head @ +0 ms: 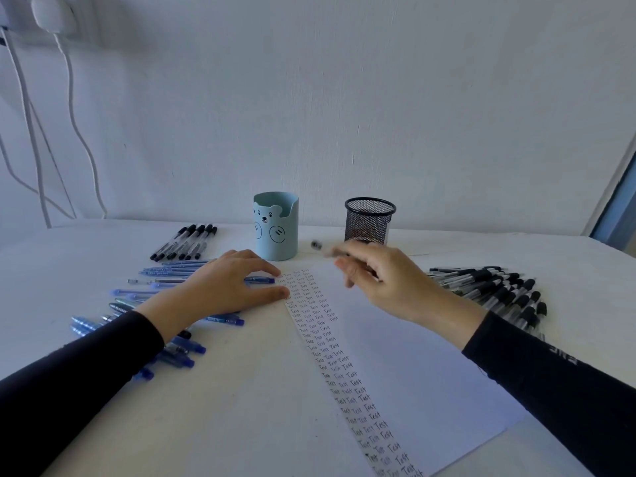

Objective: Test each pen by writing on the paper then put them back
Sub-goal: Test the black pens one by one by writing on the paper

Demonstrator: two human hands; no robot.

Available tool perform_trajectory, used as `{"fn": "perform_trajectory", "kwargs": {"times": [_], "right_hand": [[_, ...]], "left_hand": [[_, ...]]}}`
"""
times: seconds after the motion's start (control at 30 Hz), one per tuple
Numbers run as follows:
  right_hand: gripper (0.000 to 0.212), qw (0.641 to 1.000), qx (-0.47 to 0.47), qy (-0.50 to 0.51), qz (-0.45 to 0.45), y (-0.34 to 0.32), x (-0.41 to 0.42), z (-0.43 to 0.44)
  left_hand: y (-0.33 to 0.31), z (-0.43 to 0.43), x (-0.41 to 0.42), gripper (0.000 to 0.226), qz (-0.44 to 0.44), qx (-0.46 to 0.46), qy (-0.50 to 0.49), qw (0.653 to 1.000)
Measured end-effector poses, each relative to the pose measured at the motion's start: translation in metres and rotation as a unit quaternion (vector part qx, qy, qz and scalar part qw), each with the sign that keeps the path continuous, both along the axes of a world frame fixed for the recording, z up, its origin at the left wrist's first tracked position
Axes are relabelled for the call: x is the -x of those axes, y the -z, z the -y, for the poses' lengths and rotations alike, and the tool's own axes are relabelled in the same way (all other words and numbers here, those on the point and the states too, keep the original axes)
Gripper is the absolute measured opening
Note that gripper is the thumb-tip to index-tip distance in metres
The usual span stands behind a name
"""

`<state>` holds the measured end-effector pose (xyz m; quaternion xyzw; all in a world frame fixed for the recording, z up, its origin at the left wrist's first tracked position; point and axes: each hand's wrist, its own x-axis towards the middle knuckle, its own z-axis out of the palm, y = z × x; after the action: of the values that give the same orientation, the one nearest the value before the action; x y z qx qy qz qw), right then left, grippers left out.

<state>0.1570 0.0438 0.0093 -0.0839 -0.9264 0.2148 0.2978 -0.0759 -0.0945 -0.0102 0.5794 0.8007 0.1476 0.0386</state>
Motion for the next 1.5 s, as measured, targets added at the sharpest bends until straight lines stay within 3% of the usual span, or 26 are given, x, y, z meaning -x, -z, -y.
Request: {"fn": "perform_trajectory", "kwargs": {"times": [0.2, 0.27, 0.4, 0.57, 0.63, 0.73, 0.83, 0.93, 1.0, 1.13, 1.27, 1.4, 1.5], "right_hand": [[0.034, 0.990, 0.004, -0.030, 0.140, 0.027, 0.006, -0.004], [0.033, 0.988, 0.004, -0.037, 0.147, 0.031, 0.007, -0.002], [0.032, 0.985, 0.035, -0.039, 0.162, 0.029, 0.008, -0.001], [0.044, 0.975, 0.043, -0.039, 0.215, 0.026, 0.009, 0.003], [0.049, 0.978, 0.062, -0.002, 0.201, 0.013, 0.002, -0.005], [0.049, 0.970, -0.027, 0.130, 0.205, -0.004, -0.012, -0.037], [0.038, 0.936, -0.070, 0.223, 0.263, -0.005, -0.030, -0.071], [0.024, 0.912, -0.055, 0.276, 0.300, -0.006, -0.041, -0.087], [0.021, 0.913, -0.051, 0.269, 0.301, -0.008, -0.045, -0.088], [0.019, 0.918, -0.052, 0.246, 0.307, -0.016, -0.050, -0.081], [0.014, 0.926, -0.084, 0.237, 0.281, -0.013, -0.046, -0.077], [0.014, 0.965, -0.105, 0.167, 0.171, -0.008, -0.032, -0.059], [0.016, 0.984, -0.088, 0.112, 0.106, -0.008, -0.020, -0.045]], "left_hand": [[-0.001, 0.000, -0.001, 0.084, -0.008, 0.005, -0.002, 1.000], [-0.001, 0.000, -0.002, 0.077, -0.009, 0.000, -0.005, 1.000], [-0.001, 0.000, -0.001, 0.083, -0.009, -0.001, 0.002, 1.000], [0.001, -0.001, 0.001, 0.078, -0.014, 0.002, 0.007, 1.000], [0.001, -0.001, 0.003, 0.078, -0.030, 0.008, 0.012, 0.999], [-0.001, -0.002, -0.001, 0.077, -0.060, -0.063, 0.056, 0.995], [-0.006, -0.005, -0.026, 0.060, 0.025, -0.133, 0.124, 0.983], [-0.007, -0.007, -0.052, 0.052, 0.081, -0.104, 0.154, 0.979], [-0.005, -0.009, -0.057, 0.052, 0.072, -0.089, 0.161, 0.980], [0.000, -0.012, -0.051, 0.027, 0.017, -0.100, 0.170, 0.980], [-0.005, -0.012, -0.039, 0.017, -0.004, -0.230, 0.161, 0.960], [-0.033, -0.004, -0.012, 0.013, 0.013, -0.402, 0.049, 0.914], [-0.044, 0.008, 0.028, 0.013, 0.003, -0.443, -0.085, 0.893]]}}
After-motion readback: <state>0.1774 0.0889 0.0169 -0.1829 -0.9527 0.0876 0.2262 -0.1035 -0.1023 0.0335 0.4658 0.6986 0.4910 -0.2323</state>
